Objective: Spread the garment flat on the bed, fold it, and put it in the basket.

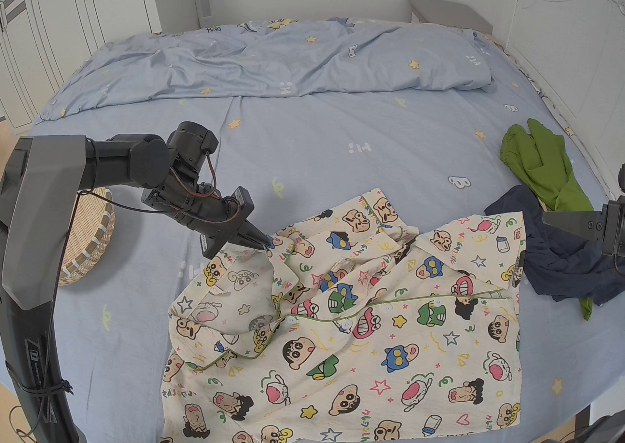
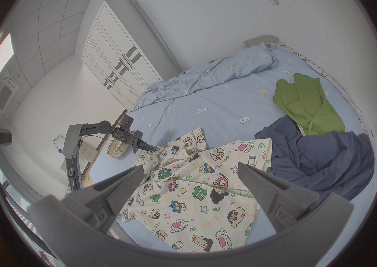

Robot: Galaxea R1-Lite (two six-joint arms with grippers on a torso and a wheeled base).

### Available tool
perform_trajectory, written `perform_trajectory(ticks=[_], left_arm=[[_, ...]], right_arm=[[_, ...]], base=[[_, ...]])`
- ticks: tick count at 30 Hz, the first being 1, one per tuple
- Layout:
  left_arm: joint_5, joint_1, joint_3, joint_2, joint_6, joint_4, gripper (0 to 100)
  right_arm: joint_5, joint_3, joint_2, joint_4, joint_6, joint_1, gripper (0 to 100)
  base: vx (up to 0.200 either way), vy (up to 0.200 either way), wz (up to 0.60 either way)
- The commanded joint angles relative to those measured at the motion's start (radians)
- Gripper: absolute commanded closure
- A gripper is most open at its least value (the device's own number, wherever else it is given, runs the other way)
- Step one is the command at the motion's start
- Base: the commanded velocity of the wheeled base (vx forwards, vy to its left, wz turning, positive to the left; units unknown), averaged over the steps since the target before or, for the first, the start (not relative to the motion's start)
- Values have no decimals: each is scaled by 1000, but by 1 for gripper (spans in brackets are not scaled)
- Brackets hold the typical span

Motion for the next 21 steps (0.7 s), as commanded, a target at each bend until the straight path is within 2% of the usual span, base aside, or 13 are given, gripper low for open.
perform_trajectory(ticks=[1,7,18,21], left_arm=[[1,45,6,-20,3,2,100],[-1,132,3,-67,7,2,100],[-1,192,-2,-85,9,-1,100],[-2,232,-5,-103,18,4,100]], right_arm=[[1,1,-2,-2,0,0,0],[1,-1,-7,0,1,0,0],[1,-1,-8,0,1,0,0],[1,-1,-8,0,1,0,0]], base=[[0,0,0],[0,0,0],[0,0,0],[0,0,0]])
